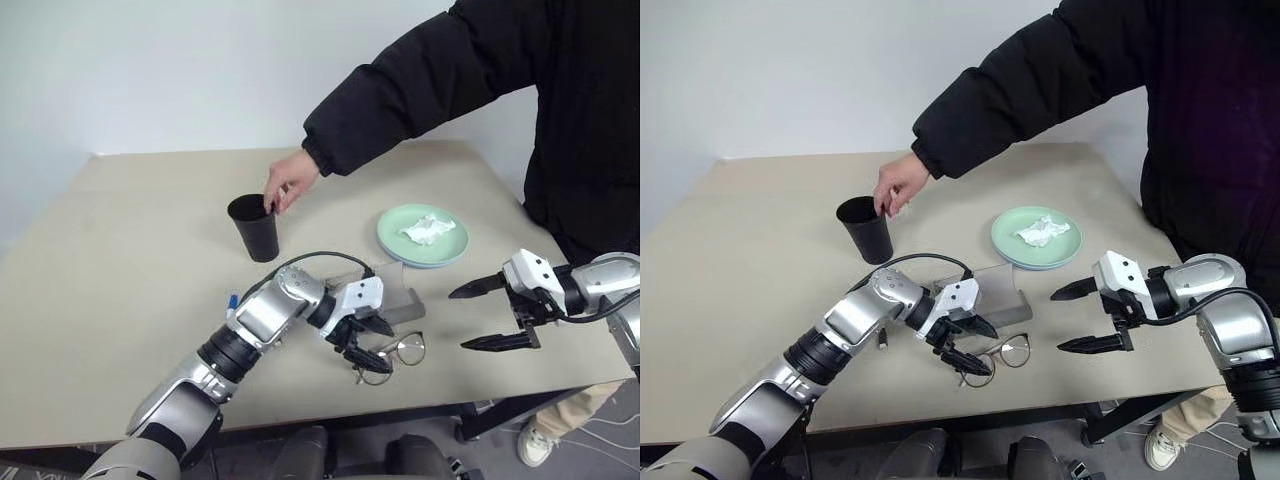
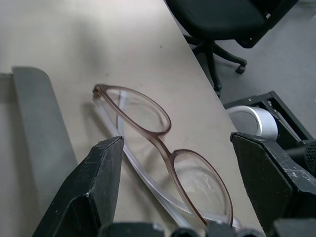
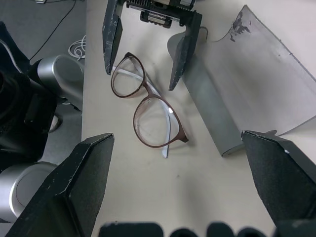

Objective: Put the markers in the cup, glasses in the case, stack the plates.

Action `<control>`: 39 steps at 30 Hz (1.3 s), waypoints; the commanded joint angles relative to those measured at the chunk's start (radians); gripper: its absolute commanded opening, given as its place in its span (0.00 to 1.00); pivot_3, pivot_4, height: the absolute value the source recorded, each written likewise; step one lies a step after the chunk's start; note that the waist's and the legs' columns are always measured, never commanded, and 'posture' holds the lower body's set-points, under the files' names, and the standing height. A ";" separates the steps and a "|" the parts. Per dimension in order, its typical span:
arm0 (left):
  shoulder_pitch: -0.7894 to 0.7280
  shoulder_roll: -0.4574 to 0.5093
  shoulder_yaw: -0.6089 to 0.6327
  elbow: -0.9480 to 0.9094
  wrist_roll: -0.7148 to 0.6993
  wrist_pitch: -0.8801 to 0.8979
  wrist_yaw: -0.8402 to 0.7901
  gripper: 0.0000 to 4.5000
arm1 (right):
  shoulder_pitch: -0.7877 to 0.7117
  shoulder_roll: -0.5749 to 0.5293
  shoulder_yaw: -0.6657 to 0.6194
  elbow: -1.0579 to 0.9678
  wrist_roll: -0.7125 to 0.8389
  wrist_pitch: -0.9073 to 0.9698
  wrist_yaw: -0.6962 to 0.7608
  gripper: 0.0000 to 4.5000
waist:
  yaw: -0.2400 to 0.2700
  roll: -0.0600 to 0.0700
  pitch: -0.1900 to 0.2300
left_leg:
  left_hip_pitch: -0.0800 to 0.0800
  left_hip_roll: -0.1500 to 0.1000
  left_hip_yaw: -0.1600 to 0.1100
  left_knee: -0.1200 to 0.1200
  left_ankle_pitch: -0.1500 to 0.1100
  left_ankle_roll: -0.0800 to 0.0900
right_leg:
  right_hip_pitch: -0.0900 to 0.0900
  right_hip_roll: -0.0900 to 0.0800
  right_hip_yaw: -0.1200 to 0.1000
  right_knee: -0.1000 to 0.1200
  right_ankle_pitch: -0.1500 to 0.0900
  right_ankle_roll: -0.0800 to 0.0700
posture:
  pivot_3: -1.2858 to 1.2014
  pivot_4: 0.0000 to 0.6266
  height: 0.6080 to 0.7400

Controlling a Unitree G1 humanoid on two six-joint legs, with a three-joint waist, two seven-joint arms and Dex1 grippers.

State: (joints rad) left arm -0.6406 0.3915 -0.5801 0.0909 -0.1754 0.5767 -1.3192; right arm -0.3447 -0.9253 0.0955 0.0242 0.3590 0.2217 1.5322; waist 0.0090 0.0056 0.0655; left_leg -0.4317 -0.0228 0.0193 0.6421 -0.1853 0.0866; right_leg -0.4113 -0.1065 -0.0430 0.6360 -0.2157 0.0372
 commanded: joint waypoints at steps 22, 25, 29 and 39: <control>-0.054 -0.091 0.001 0.079 0.025 0.095 0.052 0.61 | 0.009 0.010 0.000 -0.030 -0.011 -0.019 -0.034 1.00 | 0.000 0.000 0.000 | 0.000 0.000 -0.001 0.000 0.000 0.000 | 0.001 0.000 -0.001 0.000 0.000 0.000 | 0.52 0.00 0.97; -0.052 -0.094 -0.003 0.077 0.026 0.097 0.055 0.38 | 0.007 0.011 0.002 -0.026 -0.013 -0.022 -0.035 1.00 | 0.000 0.000 0.000 | 0.000 0.000 -0.001 0.000 0.000 0.000 | 0.001 0.000 -0.001 0.000 0.000 0.000 | 0.52 0.00 0.97; -0.053 -0.089 -0.011 0.071 0.032 0.081 0.047 0.15 | 0.004 0.012 0.005 -0.021 -0.017 -0.026 -0.037 1.00 | 0.000 0.000 0.000 | 0.000 0.000 -0.001 0.000 0.000 0.000 | 0.001 0.000 -0.001 0.000 0.000 0.000 | 0.52 0.00 0.97; -0.051 -0.065 -0.017 0.051 0.025 0.073 0.010 0.15 | -0.014 0.019 0.011 -0.001 -0.030 -0.035 -0.037 1.00 | 0.000 0.000 0.000 | 0.000 0.000 -0.001 0.000 0.000 0.000 | 0.001 0.000 -0.001 0.000 0.000 0.000 | 0.52 0.00 0.97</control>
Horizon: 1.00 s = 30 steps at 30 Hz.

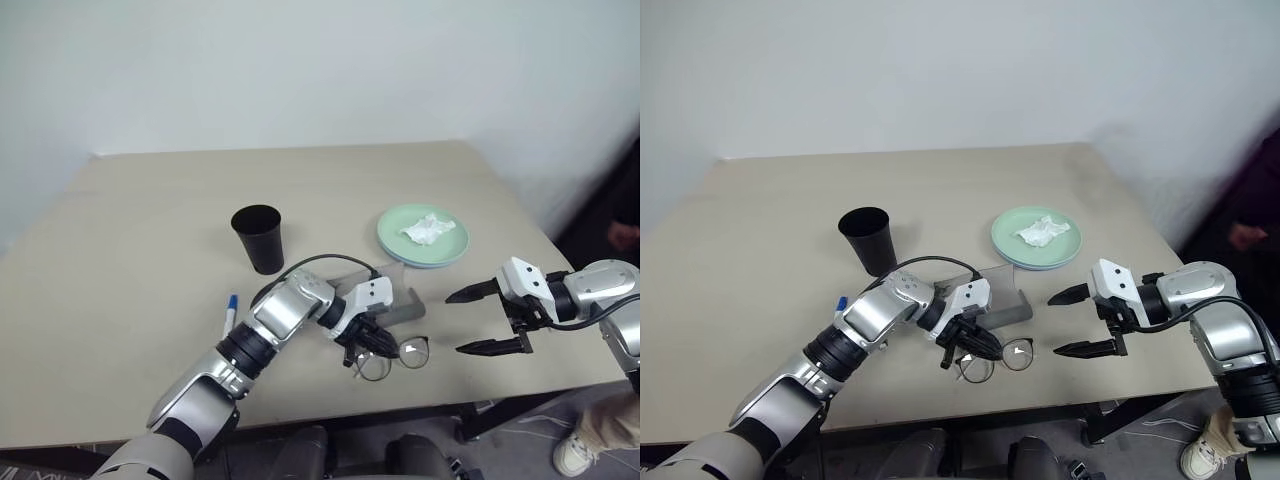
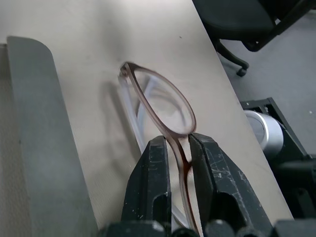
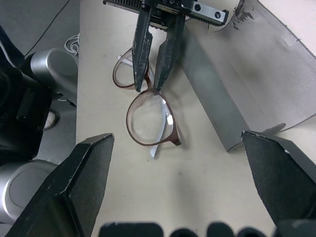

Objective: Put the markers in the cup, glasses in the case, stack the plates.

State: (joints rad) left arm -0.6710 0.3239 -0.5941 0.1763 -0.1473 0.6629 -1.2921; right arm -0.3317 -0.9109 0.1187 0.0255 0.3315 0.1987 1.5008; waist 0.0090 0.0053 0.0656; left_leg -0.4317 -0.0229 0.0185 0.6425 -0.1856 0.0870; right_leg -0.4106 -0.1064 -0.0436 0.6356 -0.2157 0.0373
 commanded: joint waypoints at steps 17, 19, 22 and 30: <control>-0.029 0.009 0.006 -0.039 -0.013 -0.037 -0.017 0.00 | -0.038 0.010 -0.008 0.013 -0.017 -0.022 -0.002 1.00 | 0.000 0.000 0.000 | 0.000 0.000 -0.001 0.000 0.000 0.000 | 0.001 -0.001 0.000 0.000 0.000 0.000 | 0.52 0.00 0.97; -0.039 0.027 0.017 -0.056 -0.030 -0.037 -0.046 0.00 | -0.037 0.008 -0.008 0.016 -0.019 -0.024 0.000 1.00 | 0.000 0.000 0.000 | 0.000 0.000 -0.001 0.000 0.000 0.000 | 0.001 -0.001 0.000 0.000 0.000 0.000 | 0.52 0.00 0.97; -0.064 0.070 0.043 -0.095 -0.067 -0.023 -0.104 0.00 | -0.039 0.003 -0.008 0.026 -0.021 -0.026 0.006 1.00 | -0.001 0.000 0.000 | 0.000 0.000 -0.001 0.000 0.000 0.000 | 0.000 -0.001 0.000 0.000 0.000 0.000 | 0.52 0.00 0.97; -0.170 0.114 0.158 -0.052 -0.145 -0.015 -0.156 0.00 | -0.061 0.003 -0.005 0.060 -0.029 -0.037 0.013 1.00 | 0.000 0.000 0.000 | 0.000 0.000 -0.001 0.000 0.000 0.000 | 0.000 -0.001 -0.001 -0.001 0.000 0.000 | 0.52 0.00 0.97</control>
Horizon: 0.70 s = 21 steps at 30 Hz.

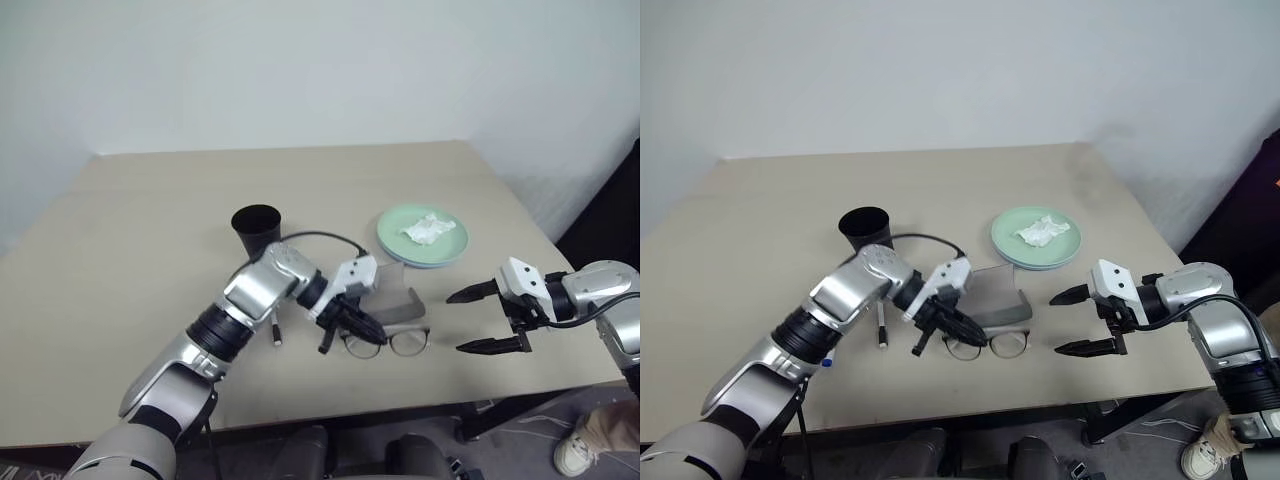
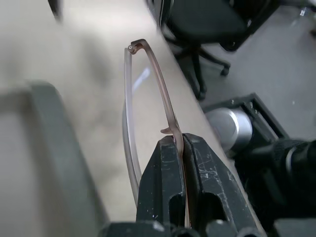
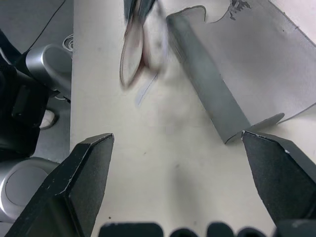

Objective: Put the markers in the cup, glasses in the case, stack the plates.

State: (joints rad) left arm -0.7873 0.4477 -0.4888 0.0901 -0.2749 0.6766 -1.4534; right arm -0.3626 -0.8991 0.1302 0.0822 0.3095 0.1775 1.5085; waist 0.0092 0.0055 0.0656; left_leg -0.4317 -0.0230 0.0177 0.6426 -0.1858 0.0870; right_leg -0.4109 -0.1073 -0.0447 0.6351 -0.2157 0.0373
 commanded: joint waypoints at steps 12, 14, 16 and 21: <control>-0.198 -0.168 0.098 0.581 0.155 -0.376 0.186 0.00 | -0.050 0.006 -0.006 0.004 -0.014 -0.013 0.000 1.00 | 0.000 0.000 0.000 | -0.001 -0.003 0.001 0.001 -0.003 0.004 | 0.001 0.002 0.000 -0.011 0.005 0.007 | 0.52 0.00 0.97; -0.187 -0.179 0.091 0.589 0.164 -0.381 0.163 0.00 | -0.048 0.005 -0.008 -0.001 -0.013 -0.011 -0.001 1.00 | 0.000 0.000 0.000 | -0.005 -0.003 0.001 0.003 -0.003 0.005 | 0.000 0.003 0.000 -0.011 0.005 0.008 | 0.52 0.00 0.97; -0.172 -0.185 0.078 0.587 0.178 -0.384 0.148 0.00 | -0.043 0.003 -0.010 -0.007 -0.012 -0.010 -0.004 1.00 | 0.000 0.000 0.000 | -0.011 -0.003 0.001 0.005 -0.003 0.005 | -0.004 0.003 0.000 -0.011 0.009 0.005 | 0.52 0.00 0.97; -0.143 -0.185 0.060 0.560 0.195 -0.337 0.105 0.00 | -0.033 0.001 -0.013 -0.013 -0.013 -0.011 -0.011 1.00 | 0.000 0.000 0.000 | -0.017 -0.003 0.002 0.010 -0.004 0.007 | -0.009 0.004 0.001 -0.010 0.011 0.007 | 0.52 0.00 0.97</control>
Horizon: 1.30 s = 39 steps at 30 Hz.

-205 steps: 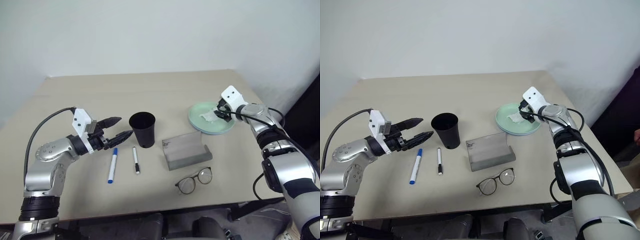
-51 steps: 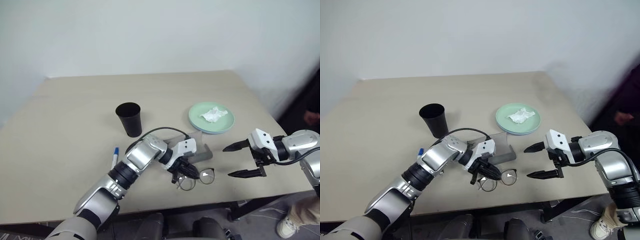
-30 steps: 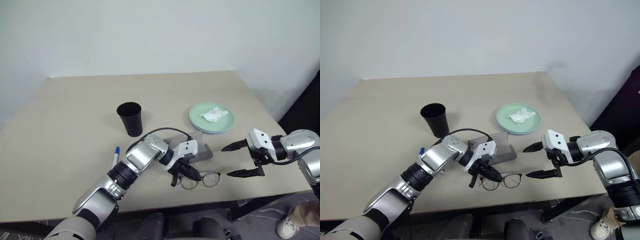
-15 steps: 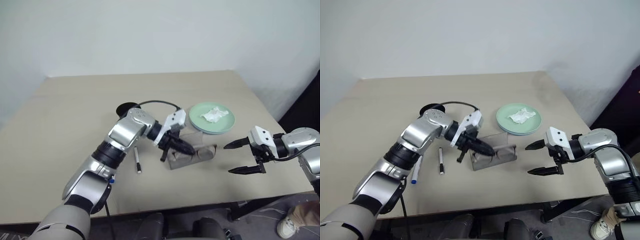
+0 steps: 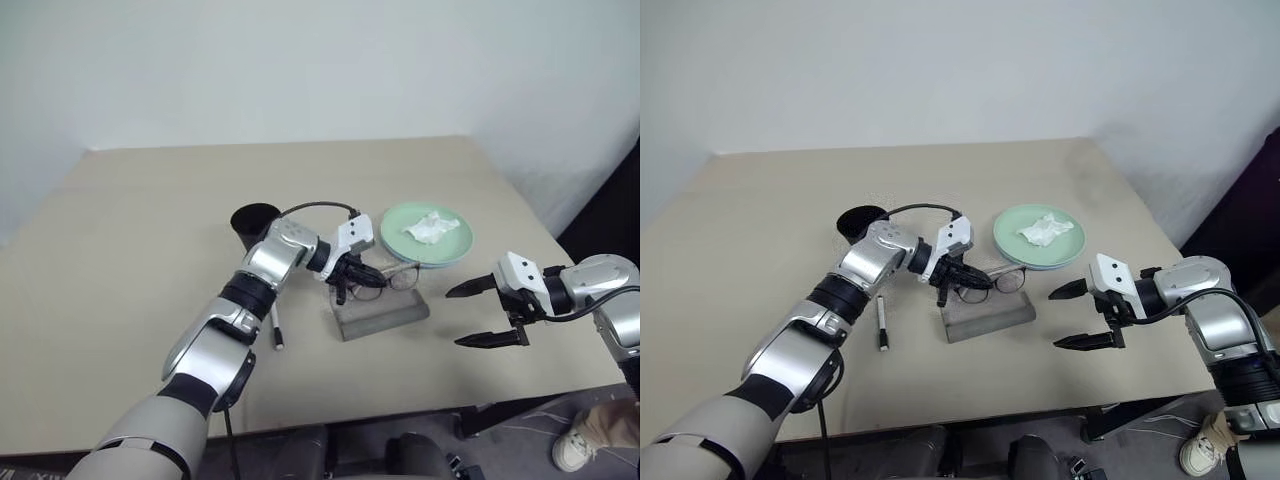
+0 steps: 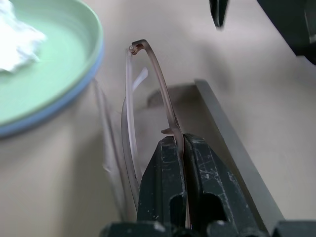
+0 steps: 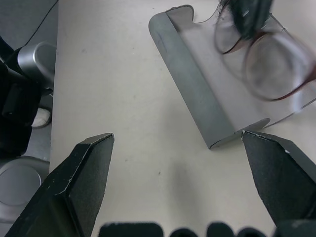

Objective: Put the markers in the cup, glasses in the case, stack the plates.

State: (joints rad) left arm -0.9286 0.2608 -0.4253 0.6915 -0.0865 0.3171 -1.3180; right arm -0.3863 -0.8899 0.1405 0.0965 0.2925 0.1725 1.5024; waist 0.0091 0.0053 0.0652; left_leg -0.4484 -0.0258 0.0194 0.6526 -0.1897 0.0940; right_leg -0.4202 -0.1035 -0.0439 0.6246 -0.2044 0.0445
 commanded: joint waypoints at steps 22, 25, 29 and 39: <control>0.030 0.031 0.000 -0.190 0.006 0.148 -0.063 0.36 | -0.013 -0.003 -0.015 -0.016 -0.005 -0.012 -0.007 1.00 | 0.000 0.001 0.000 | 0.000 0.000 -0.001 0.004 -0.001 0.001 | -0.001 -0.001 0.002 0.000 0.007 0.004 | 0.52 0.00 0.97; -0.005 0.029 0.040 -0.214 -0.021 0.148 -0.052 0.36 | -0.013 -0.003 -0.016 -0.016 -0.005 -0.010 -0.006 1.00 | 0.000 0.000 0.000 | 0.000 0.000 -0.001 0.005 -0.001 0.001 | -0.001 -0.001 0.003 0.000 0.007 0.004 | 0.52 0.00 0.97; -0.053 0.012 0.100 -0.234 -0.057 0.155 -0.016 0.36 | -0.016 -0.003 -0.016 -0.013 -0.007 -0.010 -0.005 1.00 | 0.000 0.000 0.000 | 0.000 0.000 -0.001 0.006 -0.001 0.001 | 0.000 -0.001 0.002 0.000 0.007 0.004 | 0.52 0.00 0.97; -0.127 -0.048 0.100 0.079 0.095 -0.095 0.278 0.00 | -0.027 0.001 -0.018 -0.010 -0.007 -0.004 -0.002 1.00 | 0.000 0.001 0.000 | 0.000 0.000 -0.001 0.007 -0.001 0.001 | -0.001 0.001 0.002 0.000 0.009 0.005 | 0.52 0.00 0.97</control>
State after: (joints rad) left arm -1.0014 0.2233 -0.3321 0.7344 -0.0285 0.2876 -1.1085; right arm -0.3871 -0.8876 0.1407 0.1014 0.2745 0.1716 1.5000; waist 0.0090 0.0061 0.0648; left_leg -0.4484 -0.0258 0.0189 0.6597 -0.1906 0.0954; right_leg -0.4208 -0.1023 -0.0417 0.6249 -0.1946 0.0492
